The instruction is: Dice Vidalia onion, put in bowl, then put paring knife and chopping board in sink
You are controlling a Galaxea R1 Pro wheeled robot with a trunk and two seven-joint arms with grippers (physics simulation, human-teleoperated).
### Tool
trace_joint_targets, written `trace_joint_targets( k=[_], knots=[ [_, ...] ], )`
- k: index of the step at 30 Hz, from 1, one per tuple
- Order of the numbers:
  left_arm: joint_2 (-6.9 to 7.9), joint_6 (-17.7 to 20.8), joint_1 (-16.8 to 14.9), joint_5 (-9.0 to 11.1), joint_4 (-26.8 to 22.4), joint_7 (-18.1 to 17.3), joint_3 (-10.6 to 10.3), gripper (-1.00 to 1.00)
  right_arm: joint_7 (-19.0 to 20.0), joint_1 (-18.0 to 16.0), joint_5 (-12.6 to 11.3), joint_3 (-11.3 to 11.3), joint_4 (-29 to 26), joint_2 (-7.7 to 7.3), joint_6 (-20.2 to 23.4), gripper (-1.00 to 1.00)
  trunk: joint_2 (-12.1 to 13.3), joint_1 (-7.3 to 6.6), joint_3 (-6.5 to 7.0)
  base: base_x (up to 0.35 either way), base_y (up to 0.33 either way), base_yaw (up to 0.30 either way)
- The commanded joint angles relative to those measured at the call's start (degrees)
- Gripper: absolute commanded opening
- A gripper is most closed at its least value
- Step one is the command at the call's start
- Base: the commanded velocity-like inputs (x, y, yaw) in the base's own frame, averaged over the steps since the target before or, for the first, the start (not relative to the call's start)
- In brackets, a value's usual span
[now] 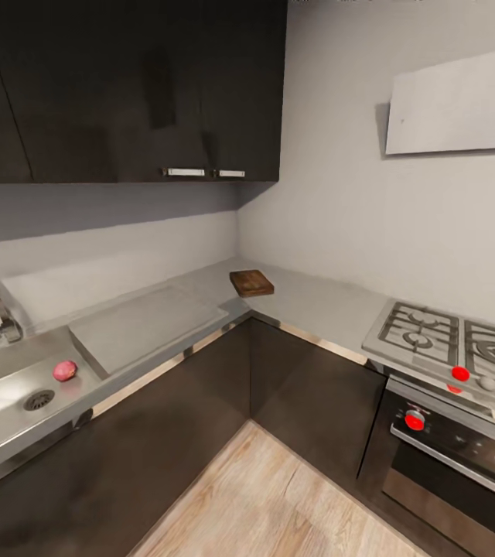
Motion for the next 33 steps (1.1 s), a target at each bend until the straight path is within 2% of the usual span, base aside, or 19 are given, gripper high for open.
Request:
trace_joint_targets(
  k=[1,33],
  knots=[
    [0.00,-0.1,0.0,0.0,0.0,0.0,0.0,1.00,0.0,0.0,-0.1,-0.1,0.0,0.04,-0.2,1.00,0.4,-0.22,0.13,0.000,0.000,0.000],
    [0.00,-0.1,0.0,0.0,0.0,0.0,0.0,1.00,0.1,0.0,0.0,0.0,0.0,0.06,-0.1,1.00,13.2,-7.25,5.87,0.000,0.000,0.000]
  ],
)
